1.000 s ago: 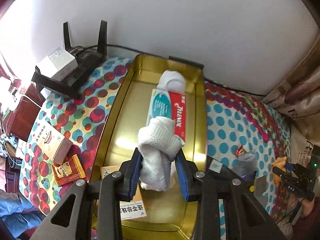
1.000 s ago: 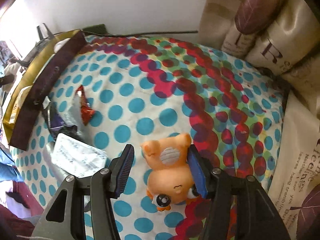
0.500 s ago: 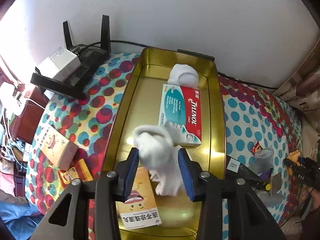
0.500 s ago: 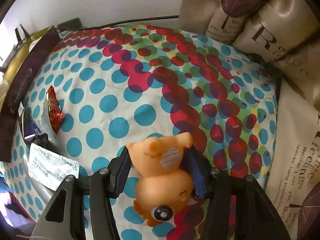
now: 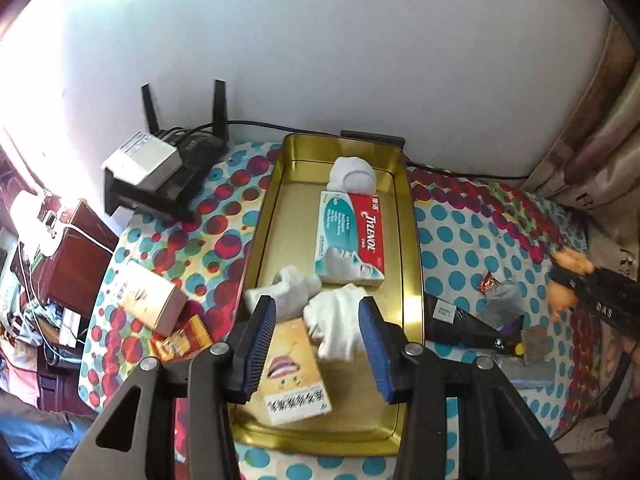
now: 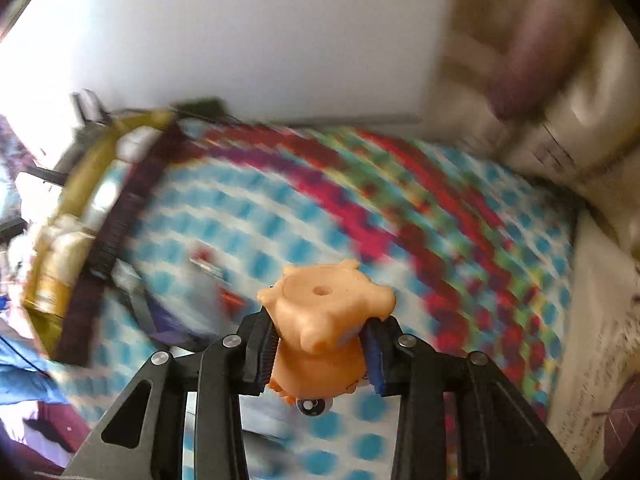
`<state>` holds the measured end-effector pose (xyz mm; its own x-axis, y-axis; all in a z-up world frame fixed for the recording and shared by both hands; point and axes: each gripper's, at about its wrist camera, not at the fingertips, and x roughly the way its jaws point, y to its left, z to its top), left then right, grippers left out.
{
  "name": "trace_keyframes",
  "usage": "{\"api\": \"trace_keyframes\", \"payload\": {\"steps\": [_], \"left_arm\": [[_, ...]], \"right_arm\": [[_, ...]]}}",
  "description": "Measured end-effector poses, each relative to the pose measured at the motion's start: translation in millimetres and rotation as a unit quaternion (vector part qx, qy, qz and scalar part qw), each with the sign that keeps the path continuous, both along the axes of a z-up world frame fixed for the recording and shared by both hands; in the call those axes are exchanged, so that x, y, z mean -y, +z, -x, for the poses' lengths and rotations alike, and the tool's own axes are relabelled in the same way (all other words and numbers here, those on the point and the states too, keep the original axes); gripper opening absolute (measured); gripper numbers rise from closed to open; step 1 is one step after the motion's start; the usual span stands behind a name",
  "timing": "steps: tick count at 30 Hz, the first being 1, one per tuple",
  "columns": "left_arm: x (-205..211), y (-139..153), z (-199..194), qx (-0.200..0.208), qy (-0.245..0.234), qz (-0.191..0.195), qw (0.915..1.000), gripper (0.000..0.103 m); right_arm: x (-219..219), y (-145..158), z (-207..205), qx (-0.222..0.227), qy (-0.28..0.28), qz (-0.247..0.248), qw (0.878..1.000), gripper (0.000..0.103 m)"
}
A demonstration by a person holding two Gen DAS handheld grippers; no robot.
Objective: Organize objects
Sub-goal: 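Place the sock in the gold tray with left while right places the orange toy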
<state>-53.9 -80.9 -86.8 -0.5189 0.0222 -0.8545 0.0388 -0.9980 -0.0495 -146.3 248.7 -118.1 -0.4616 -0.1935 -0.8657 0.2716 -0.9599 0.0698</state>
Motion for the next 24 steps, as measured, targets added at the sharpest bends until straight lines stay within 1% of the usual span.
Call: {"api": "trace_keyframes", "payload": {"steps": [2,4,8,11,14,17,20,24], "left_arm": [[9.0,2.5,-9.8,-0.001,0.01,0.003,0.9999,0.044],[19.2,3.5,-19.7,-0.001,0.022,0.007,0.9997,0.044],[43.7,4.1,-40.4,0.001,0.049,-0.001,0.9988,0.044],[57.9,5.0,-50.6,0.001,0.065,0.005,0.9979,0.044],[71.4,5.7,-59.6,0.001,0.081,-0.006,0.9967,0.044],[79.2,7.1,-65.8,0.0,0.089,-0.006,0.996,0.044],[83.4,8.0,-68.8,-0.002,0.09,-0.004,0.9959,0.044],[82.7,9.0,-67.8,-0.003,0.088,0.0,0.9961,0.044]], "right_arm": [[34.8,13.8,3.0,-0.008,0.03,0.033,0.999,0.034],[71.2,25.9,3.0,-0.021,0.064,0.051,0.996,0.034],[150.0,41.5,5.8,-0.024,0.139,0.09,0.986,0.034],[203.3,35.6,7.0,-0.023,0.18,0.085,0.98,0.034],[241.6,21.4,10.7,-0.008,0.204,0.075,0.976,0.035],[264.8,4.4,14.8,0.006,0.213,0.061,0.975,0.035],[272.3,-3.6,14.9,0.01,0.212,0.056,0.976,0.036],[272.0,-9.2,12.2,0.006,0.198,0.052,0.979,0.043]]}}
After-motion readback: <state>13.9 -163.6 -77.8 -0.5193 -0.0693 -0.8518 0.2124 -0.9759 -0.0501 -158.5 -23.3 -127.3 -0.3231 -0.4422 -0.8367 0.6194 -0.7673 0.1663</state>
